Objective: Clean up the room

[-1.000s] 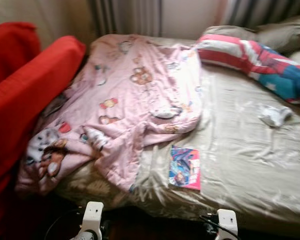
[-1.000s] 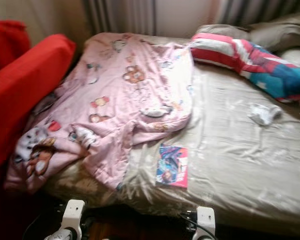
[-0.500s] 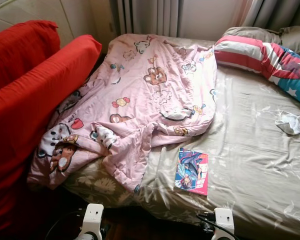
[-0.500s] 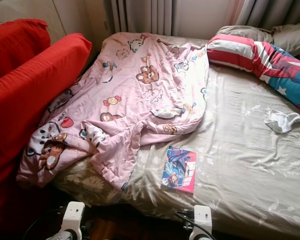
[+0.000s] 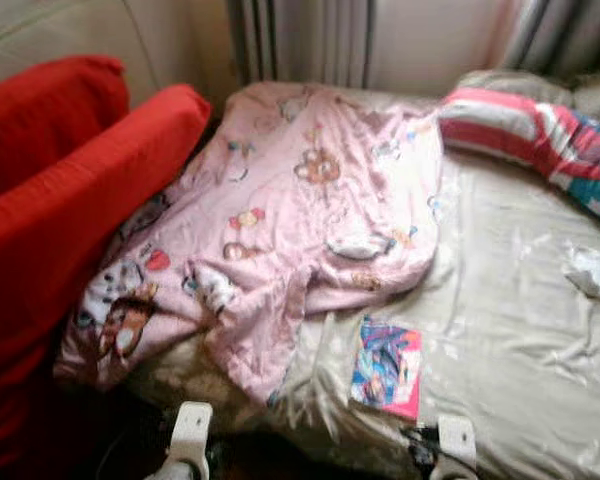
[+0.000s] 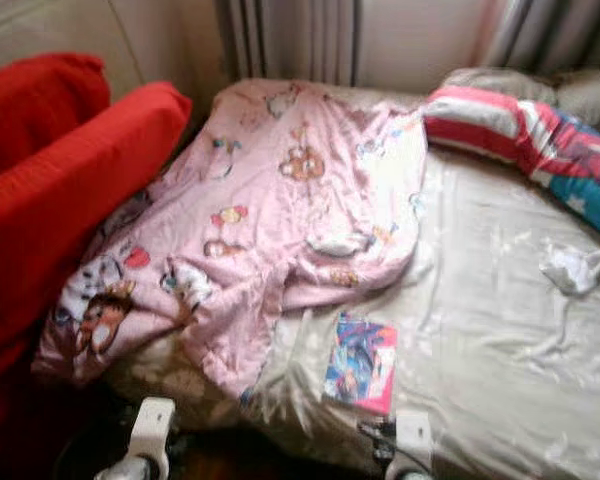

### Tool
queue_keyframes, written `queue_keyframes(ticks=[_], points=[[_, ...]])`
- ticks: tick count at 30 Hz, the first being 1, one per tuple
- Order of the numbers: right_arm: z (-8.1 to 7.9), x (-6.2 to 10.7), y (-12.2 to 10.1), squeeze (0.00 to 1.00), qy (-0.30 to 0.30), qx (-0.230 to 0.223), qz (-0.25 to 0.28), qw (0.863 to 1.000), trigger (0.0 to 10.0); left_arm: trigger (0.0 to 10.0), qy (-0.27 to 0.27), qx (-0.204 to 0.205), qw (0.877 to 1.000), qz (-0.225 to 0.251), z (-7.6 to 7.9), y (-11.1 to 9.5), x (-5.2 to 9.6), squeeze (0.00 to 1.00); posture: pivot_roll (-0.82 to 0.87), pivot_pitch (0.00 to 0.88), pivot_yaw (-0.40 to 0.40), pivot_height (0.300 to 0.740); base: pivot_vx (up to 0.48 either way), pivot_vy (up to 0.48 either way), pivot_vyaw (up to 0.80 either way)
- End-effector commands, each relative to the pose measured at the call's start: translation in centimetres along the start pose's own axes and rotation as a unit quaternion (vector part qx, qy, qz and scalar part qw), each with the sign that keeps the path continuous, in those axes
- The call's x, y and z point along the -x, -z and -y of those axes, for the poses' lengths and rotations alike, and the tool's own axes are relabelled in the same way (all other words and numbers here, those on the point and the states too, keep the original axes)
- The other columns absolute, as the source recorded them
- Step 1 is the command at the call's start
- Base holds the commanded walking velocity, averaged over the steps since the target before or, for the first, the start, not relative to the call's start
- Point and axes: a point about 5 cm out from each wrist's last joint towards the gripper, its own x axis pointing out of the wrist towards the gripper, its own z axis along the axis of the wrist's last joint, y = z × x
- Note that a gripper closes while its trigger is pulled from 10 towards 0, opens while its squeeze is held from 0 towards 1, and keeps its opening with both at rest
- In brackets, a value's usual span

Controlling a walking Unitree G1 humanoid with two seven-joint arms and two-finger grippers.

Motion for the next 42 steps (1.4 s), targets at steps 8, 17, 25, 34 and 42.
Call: queue_keyframes(ticks=[8,17,25,34,42], points=[[0.1,0.1,0.2,0.00,0.002,-0.005,0.003,1.000,10.0,10.0,0.001,-0.010,1.000,0.000,0.0,0.2,0.1,0.00,-0.02,0.105,-0.007,0.740,0.122,0.000,0.00],[-0.7,-0.4,-3.3,0.00,-0.019,-0.020,0.090,0.996,10.0,10.0,-0.010,0.000,0.993,0.121,-0.5,-5.2,-0.4,0.00,-0.03,0.111,-0.009,0.740,0.000,0.000,0.00],[-1.2,0.1,-9.0,0.00,-0.028,0.000,0.245,0.969,10.0,10.0,-0.011,0.004,0.955,0.296,-1.2,-11.3,0.9,0.00,-0.05,0.118,-0.010,0.740,0.000,0.000,0.00],[-0.8,1.5,-10.9,0.00,-0.005,0.011,0.339,0.941,10.0,10.0,-0.011,-0.008,0.926,0.376,-1.0,-11.7,3.3,0.00,-0.04,0.124,-0.022,0.740,0.000,0.000,0.00],[-0.5,1.8,-10.3,0.00,-0.002,0.002,0.339,0.941,10.0,10.0,-0.021,-0.019,0.922,0.387,-1.5,-12.5,4.0,0.00,-0.04,0.127,-0.023,0.740,0.000,0.000,0.00]])
